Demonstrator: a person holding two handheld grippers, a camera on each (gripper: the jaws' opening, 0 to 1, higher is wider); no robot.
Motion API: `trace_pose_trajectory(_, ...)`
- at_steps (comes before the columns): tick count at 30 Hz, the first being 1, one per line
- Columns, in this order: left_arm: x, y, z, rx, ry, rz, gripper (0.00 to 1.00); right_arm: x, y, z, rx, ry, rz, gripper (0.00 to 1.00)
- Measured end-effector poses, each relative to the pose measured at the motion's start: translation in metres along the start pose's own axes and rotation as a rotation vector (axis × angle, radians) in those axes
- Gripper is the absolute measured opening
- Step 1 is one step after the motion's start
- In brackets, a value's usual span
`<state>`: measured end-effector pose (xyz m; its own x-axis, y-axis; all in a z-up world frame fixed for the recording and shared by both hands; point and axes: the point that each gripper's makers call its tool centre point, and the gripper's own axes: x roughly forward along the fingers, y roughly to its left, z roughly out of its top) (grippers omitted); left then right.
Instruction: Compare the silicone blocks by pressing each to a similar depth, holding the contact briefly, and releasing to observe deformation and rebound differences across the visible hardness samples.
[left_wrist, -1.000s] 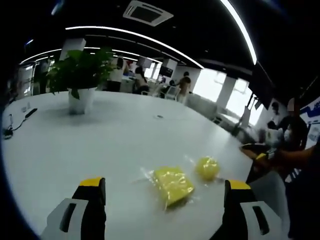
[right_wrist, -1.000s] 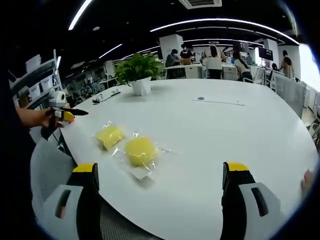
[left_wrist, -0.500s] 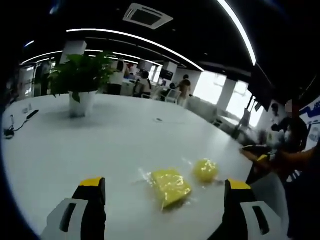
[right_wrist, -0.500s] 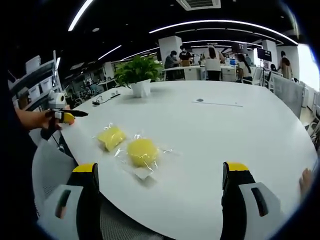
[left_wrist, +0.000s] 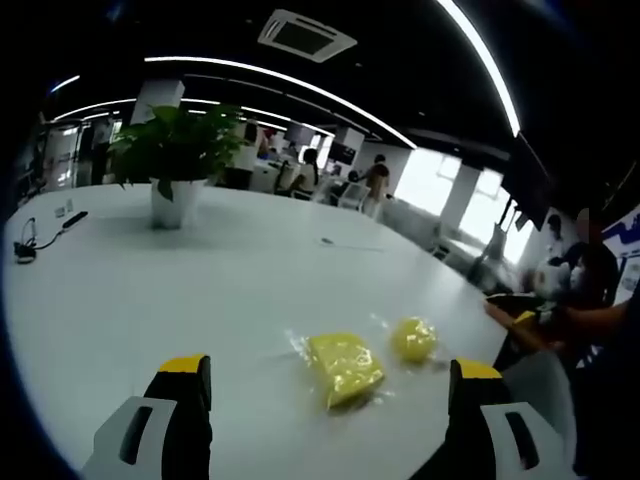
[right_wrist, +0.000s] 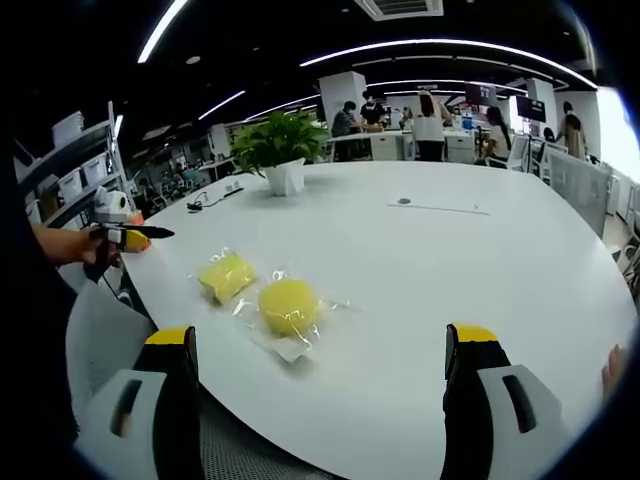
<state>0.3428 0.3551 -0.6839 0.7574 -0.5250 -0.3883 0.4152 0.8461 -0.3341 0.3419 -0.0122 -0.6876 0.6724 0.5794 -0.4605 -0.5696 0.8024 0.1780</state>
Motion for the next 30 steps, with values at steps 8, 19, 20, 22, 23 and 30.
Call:
trace_pose_trajectory(8, 0.0009, -0.0007, -0.0023, -0.002, 0.002, 0.0, 1.0, -0.0008, 0.0003, 0.0001, 0.008, -0.004, -0.005, 0.96)
trace_pose_trajectory(19, 0.0023, -0.0028, -0.0039, 0.005, 0.008, -0.007, 1.0, -0.0019, 0.0005, -0.0023, 0.015, -0.007, -0.009, 0.96)
trace_pose_trajectory(20, 0.0023, -0.0032, -0.0039, 0.004, 0.008, -0.007, 1.0, -0.0022, 0.0002, -0.0024, 0.016, -0.007, -0.01, 0.96)
trace_pose_trajectory(22, 0.0022, -0.0032, -0.0038, 0.004, 0.007, -0.007, 1.0, -0.0027, -0.0002, -0.0025, 0.017, -0.008, -0.012, 0.96)
trace_pose_trajectory(23, 0.0023, -0.0033, -0.0035, 0.005, 0.006, -0.007, 1.0, -0.0031, -0.0005, -0.0026, 0.018, -0.009, -0.012, 0.96)
trace_pose_trajectory(30, 0.0032, -0.0033, -0.0035, 0.025, 0.013, -0.007, 1.0, -0.0046, -0.0034, -0.0009, 0.009, -0.017, -0.027, 0.96)
